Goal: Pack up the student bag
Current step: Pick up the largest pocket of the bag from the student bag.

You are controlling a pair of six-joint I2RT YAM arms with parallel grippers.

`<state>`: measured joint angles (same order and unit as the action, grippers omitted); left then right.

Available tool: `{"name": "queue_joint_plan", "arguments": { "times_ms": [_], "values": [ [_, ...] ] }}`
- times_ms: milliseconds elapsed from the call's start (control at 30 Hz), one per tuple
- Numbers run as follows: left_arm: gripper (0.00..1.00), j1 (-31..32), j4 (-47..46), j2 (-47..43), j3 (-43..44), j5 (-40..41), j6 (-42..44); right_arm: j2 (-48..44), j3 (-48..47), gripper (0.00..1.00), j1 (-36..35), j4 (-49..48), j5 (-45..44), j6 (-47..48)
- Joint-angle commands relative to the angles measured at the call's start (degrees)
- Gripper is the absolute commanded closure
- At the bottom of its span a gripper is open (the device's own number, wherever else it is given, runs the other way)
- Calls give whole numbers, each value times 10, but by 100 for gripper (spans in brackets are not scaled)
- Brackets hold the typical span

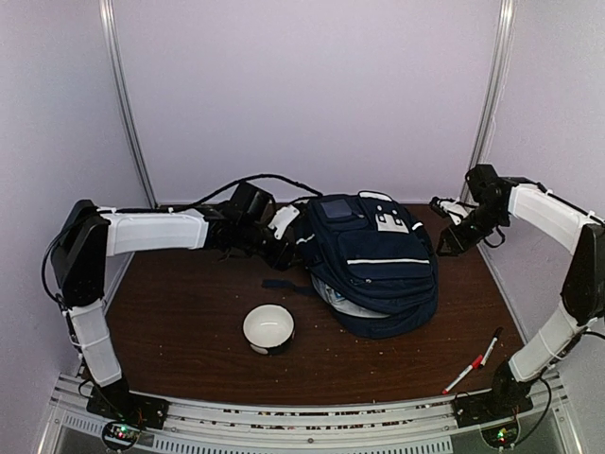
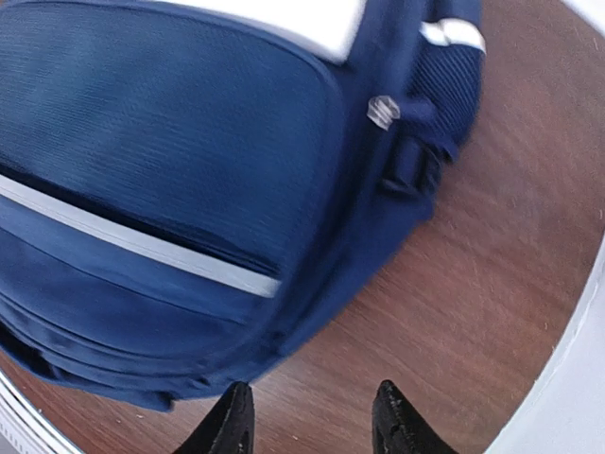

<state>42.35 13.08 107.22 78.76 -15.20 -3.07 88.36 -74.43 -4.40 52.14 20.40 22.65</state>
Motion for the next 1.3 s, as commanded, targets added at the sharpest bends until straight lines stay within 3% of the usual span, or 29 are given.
{"name": "queue_joint_plan", "arguments": {
  "times_ms": [0,167,333,733,867,1033,1200,1267],
  "values": [
    [44,44,-74,-63,-9,-20,24,22,12,53,57,2,-4,45],
    [39,146,-44,-72,11,26,171,84,-18,50,69,3,-30,72],
    [40,223,109,16,142,103,282,115,-30,50,70,-5,-2,60],
    [40,275,199,214,358,153,318,124,-11,50,76,-15,8,66],
    [42,278,210,247,387,210,325,125,-9,50,79,-13,2,78],
    [56,279,216,261,387,264,350,137,-21,50,82,-16,2,82],
    [100,279,212,259,380,343,358,163,-37,50,82,-11,9,98],
    [100,273,202,249,369,369,350,173,-45,50,82,-10,4,116]
  ]
}}
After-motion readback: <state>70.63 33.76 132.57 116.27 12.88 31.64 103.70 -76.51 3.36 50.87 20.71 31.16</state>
